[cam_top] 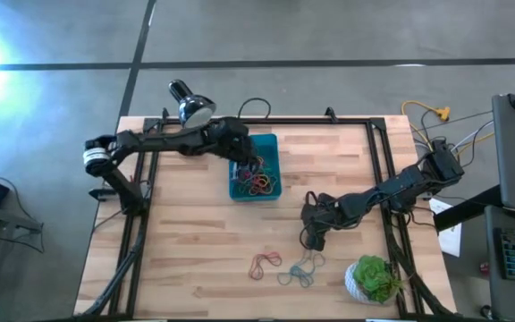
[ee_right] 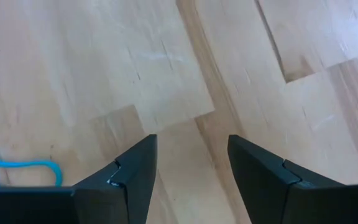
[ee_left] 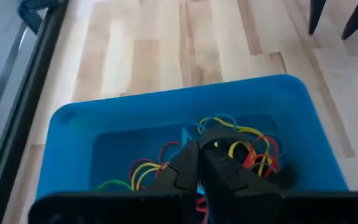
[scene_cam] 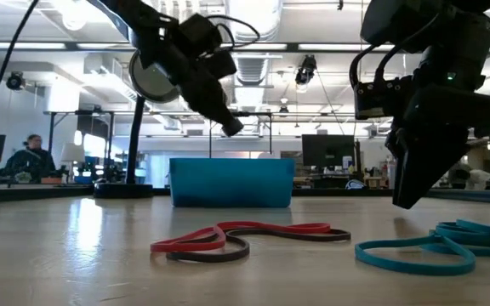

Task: Pick and place rubber bands into bin
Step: Put the black rubber band into the blue bin, then put the blue rubber band into the blue bin

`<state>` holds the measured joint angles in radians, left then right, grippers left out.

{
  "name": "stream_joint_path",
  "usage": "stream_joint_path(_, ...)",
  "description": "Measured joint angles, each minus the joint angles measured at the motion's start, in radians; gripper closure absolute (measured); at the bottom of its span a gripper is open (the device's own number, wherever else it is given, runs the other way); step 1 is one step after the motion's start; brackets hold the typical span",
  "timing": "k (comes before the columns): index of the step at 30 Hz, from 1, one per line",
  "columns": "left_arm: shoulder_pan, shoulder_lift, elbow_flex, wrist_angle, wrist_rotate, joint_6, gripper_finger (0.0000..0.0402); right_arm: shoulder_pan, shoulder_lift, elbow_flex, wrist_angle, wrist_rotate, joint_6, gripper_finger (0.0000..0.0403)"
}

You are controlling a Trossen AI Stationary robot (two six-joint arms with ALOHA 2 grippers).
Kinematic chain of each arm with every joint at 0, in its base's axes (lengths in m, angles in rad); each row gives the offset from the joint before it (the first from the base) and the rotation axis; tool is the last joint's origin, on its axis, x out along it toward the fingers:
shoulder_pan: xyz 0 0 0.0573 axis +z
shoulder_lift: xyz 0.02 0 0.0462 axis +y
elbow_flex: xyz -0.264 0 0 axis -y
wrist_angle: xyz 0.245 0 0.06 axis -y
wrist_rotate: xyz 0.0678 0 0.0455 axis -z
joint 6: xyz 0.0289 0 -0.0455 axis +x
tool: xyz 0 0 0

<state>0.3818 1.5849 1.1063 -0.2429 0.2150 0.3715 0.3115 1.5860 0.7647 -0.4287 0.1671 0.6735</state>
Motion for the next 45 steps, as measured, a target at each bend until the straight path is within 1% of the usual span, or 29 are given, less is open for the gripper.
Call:
stream_joint_path(7, 0.005, 0.058, 0.017, 0.019, 0.006, 0.054, 0.0402, 0.000, 0.000, 0.000, 0.001, 0.020, -0.001, 0.0211)
stream_joint_path(15, 0.019, 0.096, 0.032, 0.025, 0.005, 0.062, 0.0398, 0.000, 0.000, 0.000, 0.000, 0.020, -0.004, 0.0211)
stream_joint_path(18, 0.026, 0.098, 0.032, 0.022, 0.003, 0.062, 0.0375, 0.000, 0.000, 0.000, 0.001, 0.020, -0.004, 0.0211)
stream_joint_path(23, 0.029, 0.098, 0.032, 0.023, -0.050, 0.057, 0.0320, 0.000, 0.000, 0.000, 0.001, 0.020, -0.002, 0.0211)
stream_joint_path(26, 0.029, 0.097, 0.032, 0.019, -0.064, 0.057, 0.0297, 0.000, 0.000, 0.000, 0.009, 0.020, -0.003, 0.0211)
stream_joint_path(30, 0.029, 0.075, 0.032, 0.005, -0.067, 0.056, 0.0284, 0.000, -0.007, 0.000, 0.020, 0.010, -0.028, 0.0211)
stream_joint_path(37, 0.027, -0.011, 0.032, -0.062, -0.067, 0.053, 0.0283, 0.000, -0.079, 0.043, 0.014, -0.011, -0.093, 0.0211)
stream_joint_path(41, 0.022, -0.071, 0.032, -0.159, -0.067, 0.026, 0.0283, 0.004, -0.143, 0.084, 0.006, -0.023, -0.132, 0.0211)
stream_joint_path(45, 0.005, -0.126, 0.032, -0.286, -0.066, -0.022, 0.0283, 0.021, -0.200, 0.102, 0.009, -0.070, -0.150, 0.0211)
